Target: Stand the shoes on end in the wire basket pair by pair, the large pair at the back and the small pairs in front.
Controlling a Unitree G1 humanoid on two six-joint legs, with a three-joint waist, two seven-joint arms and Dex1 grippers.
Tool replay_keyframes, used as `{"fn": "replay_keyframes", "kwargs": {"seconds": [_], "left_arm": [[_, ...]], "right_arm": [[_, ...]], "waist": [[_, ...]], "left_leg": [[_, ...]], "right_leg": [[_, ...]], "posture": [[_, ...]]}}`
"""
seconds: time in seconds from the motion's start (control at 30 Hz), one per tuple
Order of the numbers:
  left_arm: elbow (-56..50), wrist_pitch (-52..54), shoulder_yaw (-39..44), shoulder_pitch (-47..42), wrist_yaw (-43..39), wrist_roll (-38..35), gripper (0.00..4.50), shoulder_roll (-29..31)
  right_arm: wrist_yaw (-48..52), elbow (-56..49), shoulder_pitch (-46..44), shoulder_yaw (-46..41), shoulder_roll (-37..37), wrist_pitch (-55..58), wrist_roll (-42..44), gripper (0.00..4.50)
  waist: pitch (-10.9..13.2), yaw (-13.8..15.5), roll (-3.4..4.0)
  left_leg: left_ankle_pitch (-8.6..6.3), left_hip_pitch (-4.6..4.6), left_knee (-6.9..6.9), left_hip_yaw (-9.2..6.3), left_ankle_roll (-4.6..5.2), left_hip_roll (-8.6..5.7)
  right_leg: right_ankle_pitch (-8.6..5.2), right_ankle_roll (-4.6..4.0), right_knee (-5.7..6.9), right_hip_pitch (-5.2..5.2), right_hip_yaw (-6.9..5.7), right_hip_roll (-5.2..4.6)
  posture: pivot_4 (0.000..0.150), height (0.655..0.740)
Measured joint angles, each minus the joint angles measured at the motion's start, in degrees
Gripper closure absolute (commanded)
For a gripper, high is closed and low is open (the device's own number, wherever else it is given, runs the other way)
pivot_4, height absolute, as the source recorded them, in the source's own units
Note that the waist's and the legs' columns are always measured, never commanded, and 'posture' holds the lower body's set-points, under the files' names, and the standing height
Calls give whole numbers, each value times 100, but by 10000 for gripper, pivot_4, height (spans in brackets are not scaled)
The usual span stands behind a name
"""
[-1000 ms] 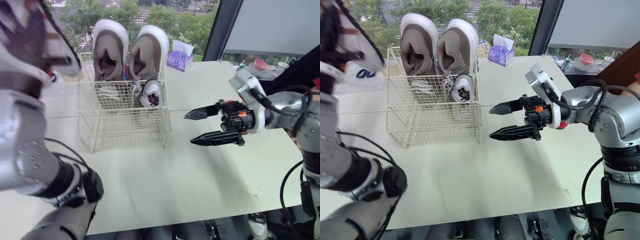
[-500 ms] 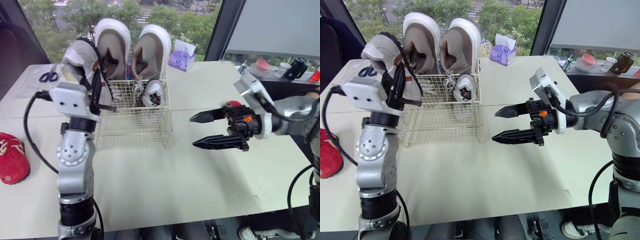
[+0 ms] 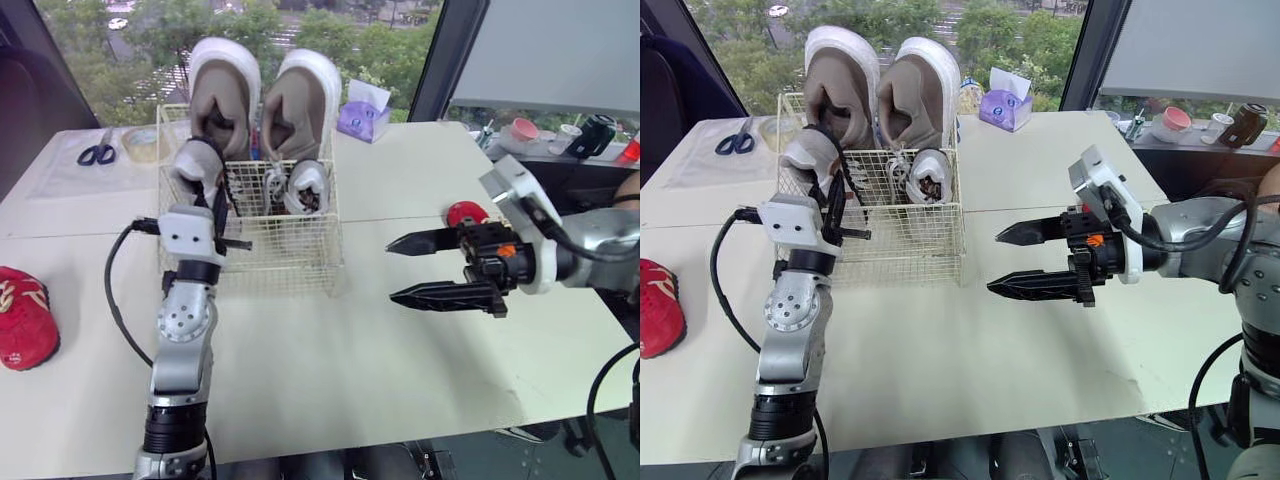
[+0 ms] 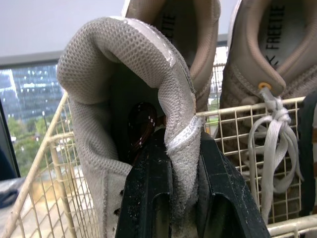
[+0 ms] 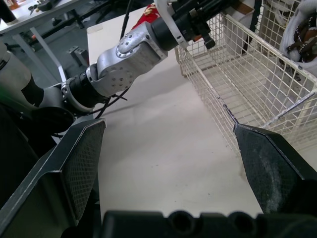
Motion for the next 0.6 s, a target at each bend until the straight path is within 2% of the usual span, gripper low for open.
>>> {"fn": "replay_keyframes", "kwargs": {"seconds": [0.13,0.23,0.43,0.6], "left_arm": [[-451,352,-83,201,-135,-124,18066,28],[-824,728,-117,323,-222,-186,3026,188],[-1702,1616,129,730,-485,-318,3026,803],[-2449,2312,513,974,-980,-356,3026,1773]], "right_arm": [[-9,18,17,48,33,-117,-12,0],[22,83,77,129,52,-190,-25,0],[169,272,110,337,63,-384,-161,0],[384,418,306,602,66,-579,-459,0]], "waist": [[0,-1,0],[0,-2,1],[-1,-15,9],[0,-14,16]], "left_leg": [[-7,-3,-1,5,12,0],[-8,-4,-1,5,13,0],[-8,-4,-7,5,12,5],[-9,-4,-8,5,11,7]], "right_leg": [[3,4,-14,2,0,0],[1,1,-20,3,0,0],[0,-2,-27,1,-2,5],[0,-4,-29,0,-3,6]], "posture": [[1500,7400],[1500,7400],[1500,7400],[1500,7400]]}}
